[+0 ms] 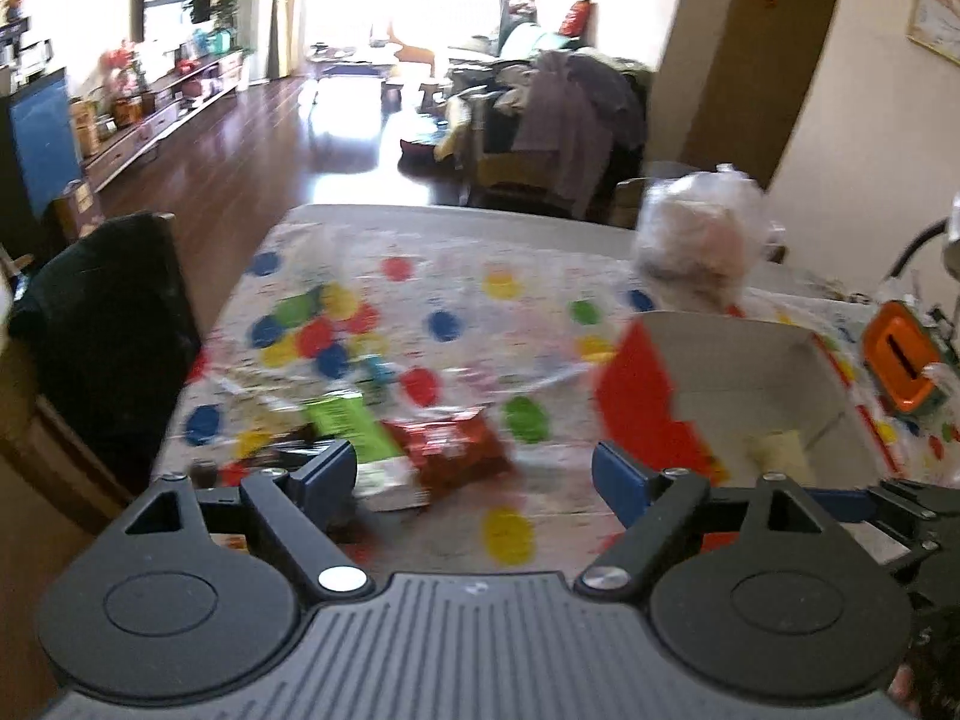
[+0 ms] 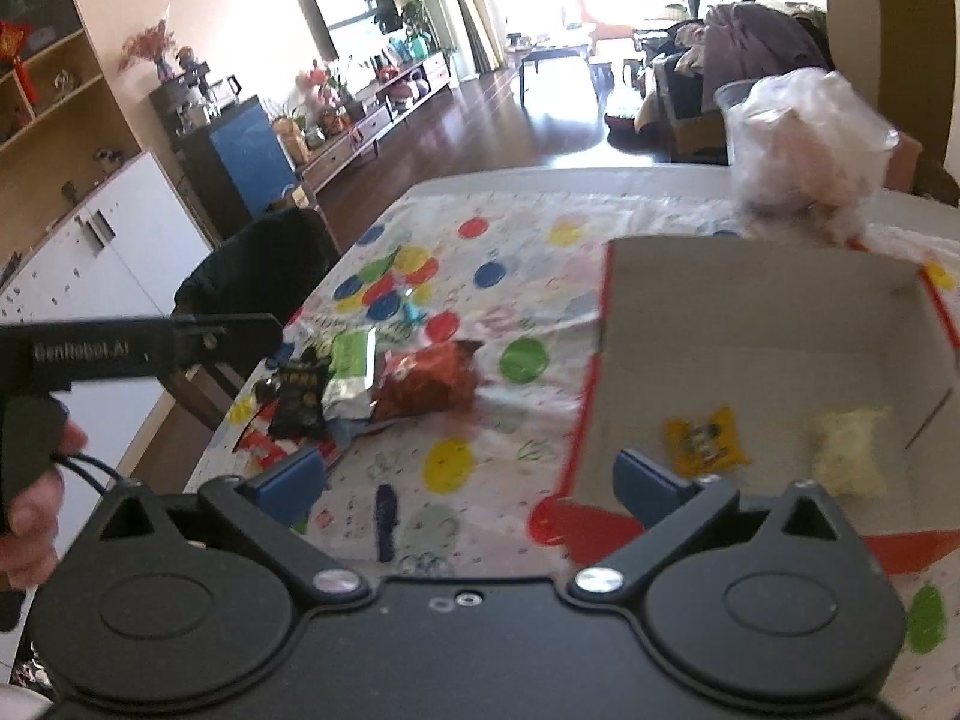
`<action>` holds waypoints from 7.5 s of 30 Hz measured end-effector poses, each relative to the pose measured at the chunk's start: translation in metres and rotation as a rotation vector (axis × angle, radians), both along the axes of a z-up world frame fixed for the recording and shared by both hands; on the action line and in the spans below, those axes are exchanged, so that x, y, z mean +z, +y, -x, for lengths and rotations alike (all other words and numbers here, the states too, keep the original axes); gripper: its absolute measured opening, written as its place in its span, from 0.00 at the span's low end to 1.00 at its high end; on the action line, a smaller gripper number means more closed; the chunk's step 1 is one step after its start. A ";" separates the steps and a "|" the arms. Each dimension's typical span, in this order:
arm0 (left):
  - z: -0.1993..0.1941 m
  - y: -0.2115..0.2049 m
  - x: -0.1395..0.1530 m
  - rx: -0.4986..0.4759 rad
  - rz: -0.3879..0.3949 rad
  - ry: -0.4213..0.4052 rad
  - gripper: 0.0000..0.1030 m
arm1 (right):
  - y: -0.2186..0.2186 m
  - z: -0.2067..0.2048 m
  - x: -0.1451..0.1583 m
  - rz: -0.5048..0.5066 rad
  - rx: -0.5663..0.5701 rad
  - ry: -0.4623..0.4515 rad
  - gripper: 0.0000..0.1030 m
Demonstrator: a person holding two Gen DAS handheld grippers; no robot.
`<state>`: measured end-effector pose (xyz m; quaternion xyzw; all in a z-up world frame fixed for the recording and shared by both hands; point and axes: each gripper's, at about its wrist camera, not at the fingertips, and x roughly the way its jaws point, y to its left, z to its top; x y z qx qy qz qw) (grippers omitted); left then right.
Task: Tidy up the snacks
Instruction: 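Grasp the silver ball with the left gripper while the right grasps the white packet, then carry the silver ball and white packet over the box with both grippers, then open both grippers to drop the snacks into the box, then move both grippers back to the snack pile and approach the black bag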
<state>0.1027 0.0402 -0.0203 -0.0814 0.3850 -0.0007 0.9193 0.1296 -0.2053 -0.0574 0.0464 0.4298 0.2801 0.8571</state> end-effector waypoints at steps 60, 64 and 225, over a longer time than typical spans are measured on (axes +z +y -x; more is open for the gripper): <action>-0.084 0.160 -0.153 0.010 -0.105 0.307 0.32 | 0.172 0.005 -0.114 0.367 0.154 0.131 0.55; -0.081 0.163 -0.150 0.022 -0.086 0.304 0.32 | 0.162 0.003 -0.109 0.339 0.117 0.138 0.54; 0.002 -0.090 0.020 -0.144 -0.067 -0.124 0.84 | -0.069 -0.019 0.046 -0.069 -0.021 -0.146 1.00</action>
